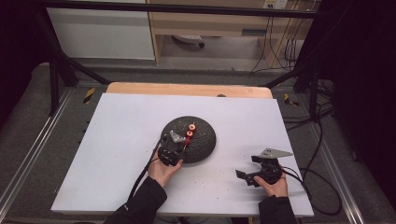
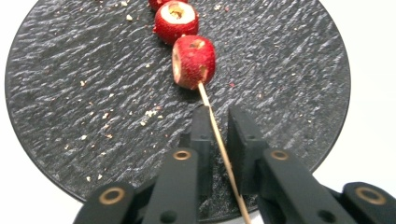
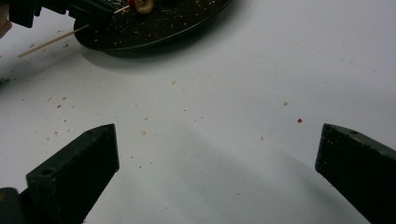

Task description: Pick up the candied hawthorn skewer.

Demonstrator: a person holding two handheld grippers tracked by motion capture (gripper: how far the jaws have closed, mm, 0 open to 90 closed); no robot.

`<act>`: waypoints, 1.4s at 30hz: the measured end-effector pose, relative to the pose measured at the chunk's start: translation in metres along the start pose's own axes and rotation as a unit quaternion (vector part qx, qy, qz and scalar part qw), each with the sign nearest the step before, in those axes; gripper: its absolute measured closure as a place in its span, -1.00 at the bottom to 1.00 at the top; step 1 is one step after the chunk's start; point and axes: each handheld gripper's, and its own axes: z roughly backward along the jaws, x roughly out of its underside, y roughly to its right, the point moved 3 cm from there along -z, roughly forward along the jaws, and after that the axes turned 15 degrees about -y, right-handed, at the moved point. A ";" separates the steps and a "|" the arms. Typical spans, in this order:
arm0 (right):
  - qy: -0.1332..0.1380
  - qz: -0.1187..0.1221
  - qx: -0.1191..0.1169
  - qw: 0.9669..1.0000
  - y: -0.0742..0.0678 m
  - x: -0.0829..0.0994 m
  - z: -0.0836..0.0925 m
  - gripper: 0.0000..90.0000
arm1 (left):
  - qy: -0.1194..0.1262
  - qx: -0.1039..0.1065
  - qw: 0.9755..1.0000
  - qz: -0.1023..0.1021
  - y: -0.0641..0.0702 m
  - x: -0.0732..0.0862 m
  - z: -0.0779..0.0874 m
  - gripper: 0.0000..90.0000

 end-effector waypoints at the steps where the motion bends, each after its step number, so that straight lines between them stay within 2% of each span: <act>1: 0.000 0.000 0.000 1.000 0.000 0.000 0.000 -0.99 | 0.000 -0.002 1.000 0.002 0.000 0.000 0.000 0.81; 6: 0.000 0.001 0.001 1.000 0.000 0.000 0.000 -0.99 | 0.002 -0.002 1.000 0.015 -0.002 0.002 0.001 0.94; 9: 0.000 0.001 0.000 1.000 0.000 0.000 0.000 -0.99 | 0.005 -0.004 1.000 0.020 -0.003 0.003 0.001 0.95; 15: 0.000 0.001 0.000 1.000 0.000 0.000 0.000 -0.99 | 0.015 0.001 1.000 0.015 -0.005 0.005 0.002 0.96; 22: -0.001 0.001 0.001 1.000 0.000 0.000 0.001 -0.99 | 0.043 0.012 0.999 0.007 -0.008 0.008 0.009 0.96; 33: 0.001 0.000 0.001 1.000 -0.001 0.000 0.001 -0.99 | 0.096 0.036 0.995 -0.011 -0.018 0.018 0.032 0.96; 42: 0.002 -0.004 -0.002 1.000 -0.002 -0.001 0.001 -0.99 | 0.120 0.052 0.990 -0.047 -0.030 0.036 0.052 0.96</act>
